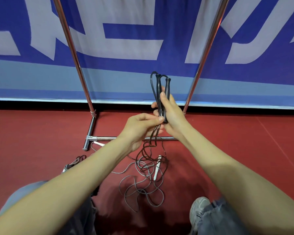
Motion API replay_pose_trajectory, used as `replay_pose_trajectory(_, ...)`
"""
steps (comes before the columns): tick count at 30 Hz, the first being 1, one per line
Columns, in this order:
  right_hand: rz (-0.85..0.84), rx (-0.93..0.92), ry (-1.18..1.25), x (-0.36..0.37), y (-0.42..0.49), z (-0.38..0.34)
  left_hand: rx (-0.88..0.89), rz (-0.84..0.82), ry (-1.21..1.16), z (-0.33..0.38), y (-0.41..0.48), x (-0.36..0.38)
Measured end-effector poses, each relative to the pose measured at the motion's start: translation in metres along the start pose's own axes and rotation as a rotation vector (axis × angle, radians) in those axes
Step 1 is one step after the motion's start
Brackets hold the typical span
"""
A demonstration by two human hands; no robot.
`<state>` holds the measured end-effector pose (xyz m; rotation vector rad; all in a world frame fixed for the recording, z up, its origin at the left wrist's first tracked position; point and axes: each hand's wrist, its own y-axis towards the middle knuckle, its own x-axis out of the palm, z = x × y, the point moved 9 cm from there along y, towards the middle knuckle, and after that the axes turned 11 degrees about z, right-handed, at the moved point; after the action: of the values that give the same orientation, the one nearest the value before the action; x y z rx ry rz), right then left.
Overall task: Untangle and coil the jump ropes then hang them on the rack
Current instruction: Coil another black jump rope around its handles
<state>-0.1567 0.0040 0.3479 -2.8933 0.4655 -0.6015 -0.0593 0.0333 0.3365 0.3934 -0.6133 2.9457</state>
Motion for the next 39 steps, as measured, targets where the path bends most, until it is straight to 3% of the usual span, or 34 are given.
replay_pose_trajectory(3,-0.034,-0.027,-0.055,0.005,-0.005,0.001,-0.050,0.063,-0.031,-0.001,0.004,-0.007)
replay_pose_trajectory(8,0.006,-0.110,-0.385,-0.006,-0.001,0.004,-0.059,0.038,0.035,-0.005,0.005,-0.005)
replay_pose_trajectory(14,-0.028,-0.150,-0.432,-0.006,-0.003,-0.001,-0.003,-0.025,0.148,-0.004,0.009,-0.003)
replay_pose_trajectory(19,0.020,-0.278,-0.663,-0.008,-0.005,-0.010,0.179,-0.018,0.494,0.023,0.019,-0.014)
replay_pose_trajectory(22,0.039,-0.353,-0.870,-0.008,-0.010,-0.015,0.407,0.185,0.327,0.063,0.019,-0.031)
replay_pose_trajectory(24,0.038,-0.412,-0.988,-0.005,-0.013,-0.017,0.546,0.269,0.381,0.077,0.017,-0.037)
replay_pose_trajectory(26,0.016,-0.467,-1.098,0.000,-0.014,-0.014,0.553,0.298,0.358,0.074,0.020,-0.041)
replay_pose_trajectory(31,0.011,-0.591,-1.334,0.008,-0.019,-0.013,0.397,0.290,-0.004,0.066,0.027,-0.051)
replay_pose_trajectory(36,0.145,-0.655,-1.531,0.001,-0.020,-0.018,0.546,0.273,0.313,0.070,0.024,-0.036)
replay_pose_trajectory(39,0.195,-0.637,-1.544,-0.003,-0.019,-0.019,0.533,0.216,0.301,0.067,0.019,-0.029)
